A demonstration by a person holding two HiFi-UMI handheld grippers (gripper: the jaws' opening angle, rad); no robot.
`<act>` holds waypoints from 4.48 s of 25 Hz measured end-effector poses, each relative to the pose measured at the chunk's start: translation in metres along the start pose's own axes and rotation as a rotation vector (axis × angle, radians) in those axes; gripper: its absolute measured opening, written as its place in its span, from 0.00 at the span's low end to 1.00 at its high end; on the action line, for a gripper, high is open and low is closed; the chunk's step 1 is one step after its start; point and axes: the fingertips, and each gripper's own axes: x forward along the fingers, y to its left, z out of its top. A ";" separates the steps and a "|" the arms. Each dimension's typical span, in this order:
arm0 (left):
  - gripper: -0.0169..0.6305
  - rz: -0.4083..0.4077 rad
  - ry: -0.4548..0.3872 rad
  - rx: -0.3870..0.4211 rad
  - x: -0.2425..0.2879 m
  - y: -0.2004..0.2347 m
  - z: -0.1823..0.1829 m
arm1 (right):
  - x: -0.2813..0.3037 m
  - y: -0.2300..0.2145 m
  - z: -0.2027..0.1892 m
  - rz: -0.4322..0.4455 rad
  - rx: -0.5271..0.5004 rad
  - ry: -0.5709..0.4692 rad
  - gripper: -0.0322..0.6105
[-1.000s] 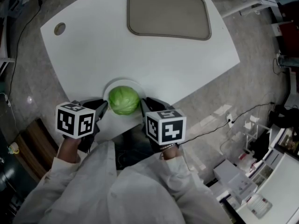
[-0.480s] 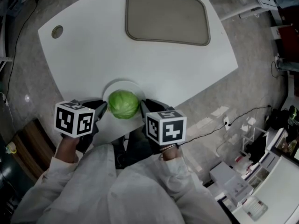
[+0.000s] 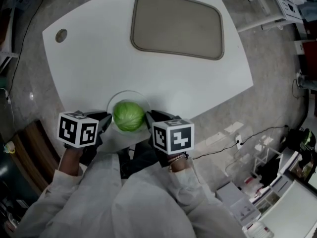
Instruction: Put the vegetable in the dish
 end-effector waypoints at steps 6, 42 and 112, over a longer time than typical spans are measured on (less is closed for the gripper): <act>0.10 -0.043 -0.091 -0.033 -0.003 0.002 0.000 | 0.002 0.004 0.004 0.053 0.002 -0.043 0.14; 0.14 -0.125 -0.154 -0.118 0.001 -0.002 -0.005 | 0.008 0.003 0.011 0.086 -0.032 -0.066 0.15; 0.10 -0.038 -0.059 -0.177 0.076 -0.090 0.228 | -0.052 -0.151 0.204 0.177 0.084 0.041 0.12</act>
